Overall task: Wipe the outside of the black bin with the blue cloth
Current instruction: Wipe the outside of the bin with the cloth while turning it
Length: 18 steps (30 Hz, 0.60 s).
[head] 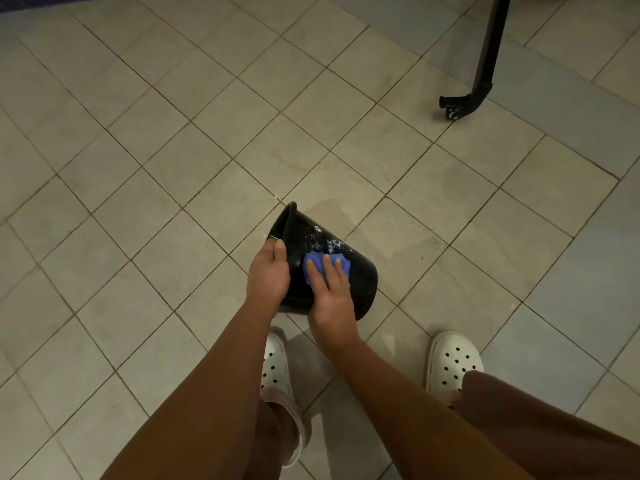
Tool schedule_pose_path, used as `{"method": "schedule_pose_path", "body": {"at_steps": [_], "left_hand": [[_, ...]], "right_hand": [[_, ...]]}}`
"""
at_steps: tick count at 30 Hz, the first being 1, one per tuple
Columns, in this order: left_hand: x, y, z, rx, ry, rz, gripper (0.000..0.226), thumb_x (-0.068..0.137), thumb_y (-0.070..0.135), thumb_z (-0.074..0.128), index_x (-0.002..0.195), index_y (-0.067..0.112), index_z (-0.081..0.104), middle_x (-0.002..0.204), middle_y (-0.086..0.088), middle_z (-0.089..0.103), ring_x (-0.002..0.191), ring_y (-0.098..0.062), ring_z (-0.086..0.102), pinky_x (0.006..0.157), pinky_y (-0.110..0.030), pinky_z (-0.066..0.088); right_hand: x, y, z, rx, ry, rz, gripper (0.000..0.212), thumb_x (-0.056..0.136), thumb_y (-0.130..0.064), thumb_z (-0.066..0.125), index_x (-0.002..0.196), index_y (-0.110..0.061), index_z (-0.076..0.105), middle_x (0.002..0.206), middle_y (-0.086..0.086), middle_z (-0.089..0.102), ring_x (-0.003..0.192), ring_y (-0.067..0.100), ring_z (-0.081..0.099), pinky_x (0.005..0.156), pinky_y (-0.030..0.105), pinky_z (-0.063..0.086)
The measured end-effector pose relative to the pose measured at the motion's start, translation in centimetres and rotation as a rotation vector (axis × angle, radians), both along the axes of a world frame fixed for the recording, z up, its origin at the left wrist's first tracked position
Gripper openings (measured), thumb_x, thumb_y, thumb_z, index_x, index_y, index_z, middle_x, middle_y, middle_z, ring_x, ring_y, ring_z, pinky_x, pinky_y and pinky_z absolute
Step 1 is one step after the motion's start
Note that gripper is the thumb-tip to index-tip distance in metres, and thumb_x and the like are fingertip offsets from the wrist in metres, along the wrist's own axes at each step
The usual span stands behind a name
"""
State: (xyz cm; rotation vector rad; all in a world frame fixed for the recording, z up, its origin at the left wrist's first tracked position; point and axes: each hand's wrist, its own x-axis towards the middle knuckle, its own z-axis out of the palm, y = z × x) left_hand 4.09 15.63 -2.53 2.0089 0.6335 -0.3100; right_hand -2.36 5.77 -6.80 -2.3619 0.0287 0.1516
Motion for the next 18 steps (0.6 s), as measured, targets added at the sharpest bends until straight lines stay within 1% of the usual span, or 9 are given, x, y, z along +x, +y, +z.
{"method": "schedule_pose_path", "body": {"at_steps": [2,5,6,8,10,12,15,17,18], "left_hand": [[-0.1,0.0,0.2,0.007,-0.002,0.003,0.027,0.108,0.026,0.034,0.09,0.014,0.051,0.079,-0.001,0.055,0.074,-0.017,0.051,0.071,-0.03,0.04],[-0.1,-0.3,0.5,0.006,0.001,0.006,0.028,0.108,0.026,0.033,0.095,0.012,0.053,0.08,-0.001,0.055,0.072,-0.012,0.051,0.063,-0.028,0.039],[-0.1,-0.4,0.5,0.009,0.003,0.004,0.028,0.108,0.027,0.033,0.096,0.012,0.054,0.081,-0.002,0.056,0.073,-0.013,0.052,0.062,-0.028,0.039],[-0.3,-0.6,0.5,0.008,0.024,0.001,0.029,0.107,0.028,0.033,0.094,0.014,0.054,0.083,-0.003,0.057,0.075,-0.016,0.053,0.064,-0.029,0.041],[-0.5,-0.5,0.0,0.039,0.06,-0.019,0.029,0.106,0.029,0.034,0.093,0.015,0.055,0.086,-0.005,0.058,0.08,-0.022,0.055,0.071,-0.033,0.045],[-0.5,-0.4,-0.5,0.077,0.072,-0.03,0.029,0.106,0.029,0.035,0.089,0.017,0.056,0.087,-0.007,0.059,0.082,-0.025,0.056,0.076,-0.036,0.046],[-0.4,-0.4,-0.2,0.061,0.06,-0.018,0.035,0.105,0.024,0.037,0.073,0.023,0.05,0.076,-0.002,0.054,0.073,-0.021,0.05,0.071,-0.034,0.041],[-0.3,-0.6,0.1,0.036,0.055,-0.005,0.037,0.105,0.022,0.038,0.07,0.024,0.048,0.071,0.0,0.052,0.067,-0.016,0.048,0.069,-0.032,0.038],[-0.3,-0.8,0.3,0.025,0.049,0.002,0.037,0.105,0.022,0.039,0.07,0.024,0.049,0.071,0.001,0.053,0.067,-0.015,0.048,0.068,-0.032,0.038]], "right_hand": [[1.5,-0.8,-0.2,-0.005,-0.012,0.084,0.075,0.078,0.007,0.059,0.144,-0.015,0.03,0.152,0.015,0.025,0.142,0.034,0.013,0.115,0.048,0.013],[3.3,-1.8,0.0,-0.047,0.13,0.082,0.078,0.085,0.003,0.054,0.148,-0.022,0.015,0.157,0.008,0.007,0.144,0.026,-0.002,0.116,0.035,0.0],[3.6,-1.8,0.2,-0.064,0.196,0.047,0.08,0.086,0.001,0.053,0.149,-0.023,0.011,0.157,0.007,0.003,0.144,0.025,-0.004,0.116,0.035,0.0],[3.3,-1.4,0.8,-0.107,0.294,-0.041,0.082,0.086,-0.002,0.054,0.149,-0.023,0.006,0.156,0.007,0.0,0.144,0.026,-0.005,0.118,0.041,0.005],[2.4,-0.6,1.3,-0.144,0.328,-0.126,0.081,0.086,-0.005,0.054,0.149,-0.02,0.005,0.156,0.009,0.002,0.144,0.028,-0.003,0.118,0.044,0.006],[1.6,0.1,1.6,-0.152,0.301,-0.115,0.077,0.088,-0.005,0.052,0.149,-0.018,0.006,0.156,0.01,0.004,0.144,0.029,-0.003,0.116,0.043,0.002],[1.7,0.6,2.3,-0.092,0.19,0.054,0.074,0.089,-0.004,0.049,0.149,-0.019,0.008,0.157,0.009,0.002,0.144,0.027,-0.008,0.115,0.041,-0.004],[2.6,0.1,2.2,-0.061,0.141,0.106,0.075,0.087,-0.001,0.05,0.149,-0.021,0.011,0.157,0.008,0.003,0.144,0.026,-0.008,0.118,0.044,-0.003],[3.0,-0.2,2.0,-0.066,0.134,0.094,0.076,0.086,0.0,0.05,0.149,-0.021,0.011,0.157,0.008,0.005,0.144,0.026,-0.006,0.118,0.046,0.002]]}}
